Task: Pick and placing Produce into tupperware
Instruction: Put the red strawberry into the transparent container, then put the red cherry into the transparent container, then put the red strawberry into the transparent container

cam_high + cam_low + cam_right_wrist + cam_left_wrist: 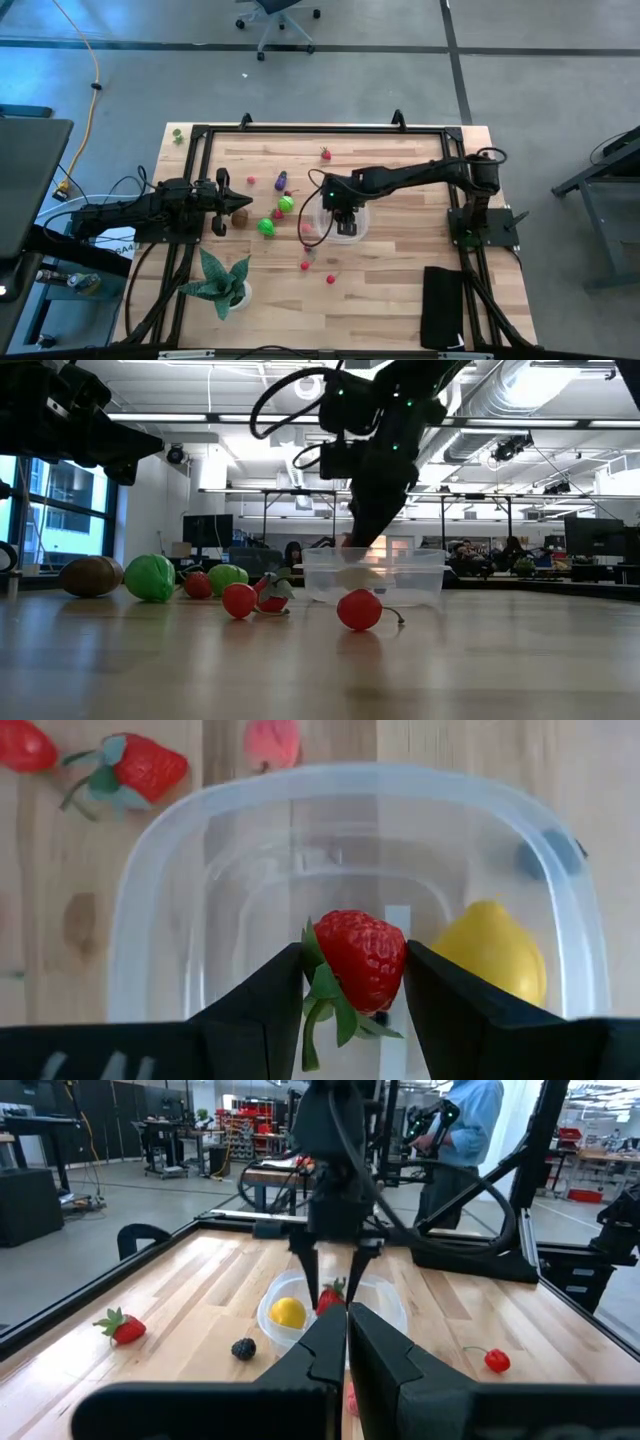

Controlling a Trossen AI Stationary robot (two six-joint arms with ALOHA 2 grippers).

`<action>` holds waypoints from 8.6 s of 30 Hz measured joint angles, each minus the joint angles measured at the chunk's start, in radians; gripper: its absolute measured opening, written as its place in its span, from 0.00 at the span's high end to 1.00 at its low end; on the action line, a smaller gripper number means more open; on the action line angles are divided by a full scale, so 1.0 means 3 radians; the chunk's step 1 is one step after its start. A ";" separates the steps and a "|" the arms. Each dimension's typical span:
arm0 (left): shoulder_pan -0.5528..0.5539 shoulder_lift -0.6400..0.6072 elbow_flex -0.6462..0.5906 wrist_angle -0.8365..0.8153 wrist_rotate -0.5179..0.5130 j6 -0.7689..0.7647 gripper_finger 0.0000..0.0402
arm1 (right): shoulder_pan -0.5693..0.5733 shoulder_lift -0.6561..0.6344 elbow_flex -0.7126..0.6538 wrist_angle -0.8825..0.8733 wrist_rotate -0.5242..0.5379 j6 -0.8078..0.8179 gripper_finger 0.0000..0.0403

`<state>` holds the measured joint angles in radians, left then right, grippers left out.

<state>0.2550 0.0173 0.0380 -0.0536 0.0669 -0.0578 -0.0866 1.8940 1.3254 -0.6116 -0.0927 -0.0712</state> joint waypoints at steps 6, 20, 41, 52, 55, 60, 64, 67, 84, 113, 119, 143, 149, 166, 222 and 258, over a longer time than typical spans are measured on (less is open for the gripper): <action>0.0000 0.0000 0.0000 -0.0001 0.0001 0.0001 0.99 | -0.0003 0.0167 0.0000 0.0007 -0.0119 -0.0029 0.64; 0.0000 0.0000 0.0000 0.0000 0.0000 0.0001 0.99 | 0.0007 0.0194 0.0000 0.0035 -0.0068 -0.0053 0.63; -0.0001 -0.0001 0.0000 -0.0001 0.0001 0.0001 0.99 | 0.0034 0.0082 0.0004 -0.0084 0.0009 0.0034 0.51; 0.0000 0.0000 -0.0001 -0.0001 0.0000 0.0000 0.99 | 0.0348 -0.0697 0.0006 -0.0661 0.0490 0.0590 0.51; 0.0000 0.0000 -0.0001 -0.0001 0.0001 0.0001 0.99 | 0.0541 -0.0900 0.0006 -0.0813 0.0726 0.0881 0.51; 0.0000 0.0000 0.0000 0.0000 0.0000 0.0001 0.99 | 0.1052 -0.1027 0.0006 -0.0854 0.1082 0.1400 0.51; 0.0000 -0.0001 0.0000 -0.0001 0.0000 0.0001 0.99 | 0.1543 -0.0881 0.0006 -0.0510 0.1171 0.1649 0.51; 0.0000 -0.0001 0.0000 -0.0001 0.0000 0.0001 0.99 | 0.1850 -0.0661 0.0005 0.0008 0.1337 0.1531 0.51; -0.0001 0.0000 0.0000 -0.0001 0.0000 0.0001 0.99 | 0.1796 0.0320 0.0003 0.1009 0.1128 0.1055 0.51; -0.0001 0.0000 0.0000 0.0000 0.0000 0.0001 0.99 | 0.1599 0.0526 0.0003 0.0858 0.0634 0.1094 0.52; -0.0001 -0.0001 0.0000 0.0000 0.0000 0.0001 0.99 | 0.1599 0.0526 0.0003 0.0858 0.0627 0.1094 0.60; -0.0001 0.0000 0.0000 -0.0001 0.0000 0.0001 0.99 | 0.1573 0.0154 0.0003 0.0745 0.0781 0.0994 0.76; -0.0001 0.0000 0.0000 0.0000 0.0000 0.0001 0.99 | 0.1553 -0.0367 0.0004 0.0373 0.1339 0.0853 0.76; 0.0000 -0.0001 0.0000 0.0000 0.0000 0.0001 0.99 | 0.0398 -0.0486 0.0005 -0.0792 0.0724 0.0908 0.76; 0.0000 0.0000 0.0000 -0.0001 0.0000 0.0001 0.99 | 0.0029 -0.0264 0.0003 -0.0877 0.0393 0.0533 0.60; -0.0001 -0.0001 -0.0001 0.0000 0.0000 0.0000 0.99 | -0.1481 0.1005 0.1883 -0.0776 0.0096 0.0148 0.42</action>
<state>0.2548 0.0172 0.0378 -0.0537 0.0669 -0.0577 -0.5308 2.1955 1.8903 -0.8443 -0.0639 -0.0269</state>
